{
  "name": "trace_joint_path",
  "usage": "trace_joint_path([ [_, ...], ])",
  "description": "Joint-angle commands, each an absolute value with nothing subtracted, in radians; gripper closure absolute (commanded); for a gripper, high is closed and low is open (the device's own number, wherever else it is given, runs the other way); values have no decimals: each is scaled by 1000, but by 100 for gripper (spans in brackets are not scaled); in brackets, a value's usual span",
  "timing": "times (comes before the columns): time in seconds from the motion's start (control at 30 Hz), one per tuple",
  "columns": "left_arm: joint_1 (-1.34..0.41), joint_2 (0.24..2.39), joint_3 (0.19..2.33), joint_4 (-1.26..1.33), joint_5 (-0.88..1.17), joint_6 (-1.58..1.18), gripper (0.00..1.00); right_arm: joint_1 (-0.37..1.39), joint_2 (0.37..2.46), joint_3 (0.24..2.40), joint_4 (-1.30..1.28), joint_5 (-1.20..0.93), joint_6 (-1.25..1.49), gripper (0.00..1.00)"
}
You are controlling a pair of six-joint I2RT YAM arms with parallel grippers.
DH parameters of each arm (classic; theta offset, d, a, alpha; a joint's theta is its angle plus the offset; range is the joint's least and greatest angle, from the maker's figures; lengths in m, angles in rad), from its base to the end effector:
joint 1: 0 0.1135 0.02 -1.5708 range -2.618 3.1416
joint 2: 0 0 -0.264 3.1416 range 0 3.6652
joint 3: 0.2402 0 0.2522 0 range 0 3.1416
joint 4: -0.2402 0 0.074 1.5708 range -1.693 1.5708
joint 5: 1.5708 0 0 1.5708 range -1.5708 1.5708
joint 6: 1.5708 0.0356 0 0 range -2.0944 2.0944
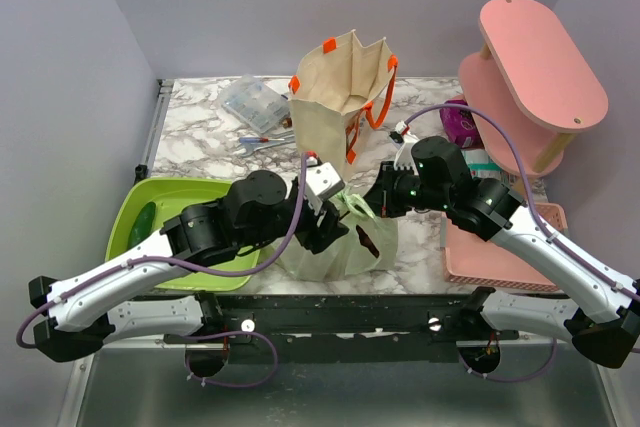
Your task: Place the food into the grocery bag and tie it
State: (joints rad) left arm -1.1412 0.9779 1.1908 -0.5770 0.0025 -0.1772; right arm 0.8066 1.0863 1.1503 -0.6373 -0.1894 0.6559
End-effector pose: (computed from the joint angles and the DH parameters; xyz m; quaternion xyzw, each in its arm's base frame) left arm 0.0839 -0.1834 0.4038 0.3823 0.7293 -0.3483 0.4479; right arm 0.1538 0.1701 0.3636 -0.1109 0.8684 0.3798 0.2990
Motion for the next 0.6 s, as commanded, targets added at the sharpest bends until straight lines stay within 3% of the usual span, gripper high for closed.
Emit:
trace_joint_path([
  [0.0, -1147, 910, 1111, -445, 31, -54, 43, 807, 1092, 1150, -637, -213, 657, 99],
  [0.57, -1148, 754, 776, -18, 0, 186, 46, 807, 1119, 1160, -632, -226, 664, 99],
])
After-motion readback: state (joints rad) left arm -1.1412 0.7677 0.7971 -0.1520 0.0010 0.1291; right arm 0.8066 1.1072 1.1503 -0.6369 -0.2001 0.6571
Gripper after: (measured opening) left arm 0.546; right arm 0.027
